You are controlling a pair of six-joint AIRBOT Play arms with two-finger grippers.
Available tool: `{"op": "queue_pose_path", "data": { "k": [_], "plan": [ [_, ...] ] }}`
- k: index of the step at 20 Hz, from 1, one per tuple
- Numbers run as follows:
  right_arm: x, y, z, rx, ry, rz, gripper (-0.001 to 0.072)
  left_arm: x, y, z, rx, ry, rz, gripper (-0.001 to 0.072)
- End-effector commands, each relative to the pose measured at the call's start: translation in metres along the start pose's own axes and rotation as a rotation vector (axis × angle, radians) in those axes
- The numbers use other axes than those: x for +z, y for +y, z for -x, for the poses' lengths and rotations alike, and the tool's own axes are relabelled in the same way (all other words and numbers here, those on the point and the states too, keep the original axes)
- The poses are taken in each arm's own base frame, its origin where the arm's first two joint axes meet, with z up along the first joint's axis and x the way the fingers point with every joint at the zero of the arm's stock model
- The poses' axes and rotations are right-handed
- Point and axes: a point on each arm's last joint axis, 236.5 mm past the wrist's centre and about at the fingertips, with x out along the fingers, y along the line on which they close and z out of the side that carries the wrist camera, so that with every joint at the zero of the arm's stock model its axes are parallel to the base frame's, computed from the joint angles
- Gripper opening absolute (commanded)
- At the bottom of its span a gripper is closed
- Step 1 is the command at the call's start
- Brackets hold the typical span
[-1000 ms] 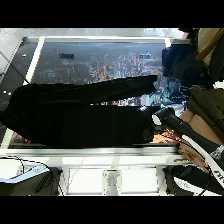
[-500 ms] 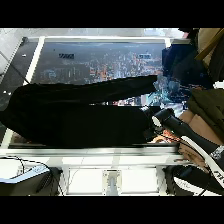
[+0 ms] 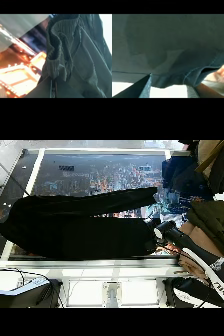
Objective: Fold the clothes and pants, and hang the long-sleeved shirts on hangers.
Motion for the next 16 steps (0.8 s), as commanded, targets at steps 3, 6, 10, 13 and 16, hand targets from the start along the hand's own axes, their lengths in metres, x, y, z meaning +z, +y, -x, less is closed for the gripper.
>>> {"op": "queue_pose_path", "data": {
  "k": [3,6,10,13,16],
  "plan": [
    [-0.012,-0.018,-0.01,0.005,0.042,-0.15,0.0317,0.0,0.0,0.0,0.0,-0.001,0.0,0.0012],
    [-0.013,-0.023,-0.011,0.009,0.044,-0.177,0.0082,0.0,0.0,0.0,0.0,-0.001,0.001,0.0012],
    [-0.015,-0.025,-0.002,0.005,0.052,-0.169,0.0007,0.002,-0.003,0.004,0.0,-0.01,-0.008,0.0012],
    [-0.038,-0.046,0.029,-0.066,0.087,-0.152,0.0006,0.01,-0.012,0.021,0.021,-0.052,-0.065,0.0011],
    [-0.039,-0.064,0.073,-0.101,-0.064,-0.189,0.0006,0.025,-0.024,0.053,0.08,-0.112,-0.155,0.001]
  ]
}}
